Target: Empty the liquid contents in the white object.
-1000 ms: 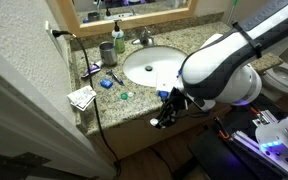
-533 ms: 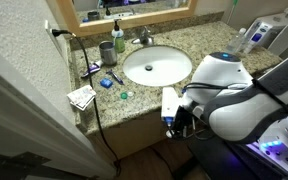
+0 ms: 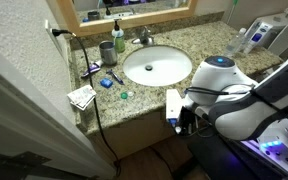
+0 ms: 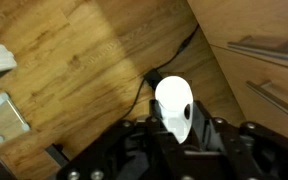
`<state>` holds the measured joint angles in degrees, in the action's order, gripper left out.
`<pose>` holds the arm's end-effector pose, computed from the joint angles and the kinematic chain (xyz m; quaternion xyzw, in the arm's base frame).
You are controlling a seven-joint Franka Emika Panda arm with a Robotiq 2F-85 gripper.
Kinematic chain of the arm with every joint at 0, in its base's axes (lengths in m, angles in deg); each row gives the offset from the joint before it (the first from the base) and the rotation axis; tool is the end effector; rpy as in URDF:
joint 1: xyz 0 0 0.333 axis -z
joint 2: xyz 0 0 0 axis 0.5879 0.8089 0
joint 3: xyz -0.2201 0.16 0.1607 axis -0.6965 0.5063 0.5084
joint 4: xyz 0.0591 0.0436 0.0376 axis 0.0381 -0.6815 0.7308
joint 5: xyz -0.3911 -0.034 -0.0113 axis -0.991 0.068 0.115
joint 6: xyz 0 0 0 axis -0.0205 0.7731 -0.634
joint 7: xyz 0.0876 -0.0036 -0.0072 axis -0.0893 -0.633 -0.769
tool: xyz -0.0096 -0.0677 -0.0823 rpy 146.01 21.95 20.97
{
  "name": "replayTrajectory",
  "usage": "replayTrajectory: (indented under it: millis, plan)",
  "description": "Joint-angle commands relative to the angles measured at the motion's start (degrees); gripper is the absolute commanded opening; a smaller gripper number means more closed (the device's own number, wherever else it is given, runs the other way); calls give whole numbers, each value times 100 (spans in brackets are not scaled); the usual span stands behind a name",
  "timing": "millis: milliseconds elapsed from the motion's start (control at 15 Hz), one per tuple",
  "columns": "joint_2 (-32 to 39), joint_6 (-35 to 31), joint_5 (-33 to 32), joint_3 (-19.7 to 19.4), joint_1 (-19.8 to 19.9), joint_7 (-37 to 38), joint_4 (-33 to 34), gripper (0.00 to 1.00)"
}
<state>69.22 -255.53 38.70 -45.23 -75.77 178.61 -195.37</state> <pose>0.2565 0.2894 0.1691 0.4363 -0.8965 -0.0773 0.0073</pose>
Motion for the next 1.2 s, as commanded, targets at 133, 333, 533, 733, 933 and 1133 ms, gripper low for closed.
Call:
replayTrajectory:
  millis: [133,333,533,733,933,1133]
  plan:
    - [575,-403,-1094,-2440,-2103,-128,-351,11]
    - [515,-192,-1129,-2509,-2226,-131,-301,36]
    - [609,-256,-1147,-2767,-2915,-106,-277,11]
    - [661,-323,-1459,-2616,-2517,-883,-181,11]
    - [708,-760,-2046,-2971,-2955,-1078,-195,11]
    - [595,-953,-2240,-2946,-3233,-1416,-191,11]
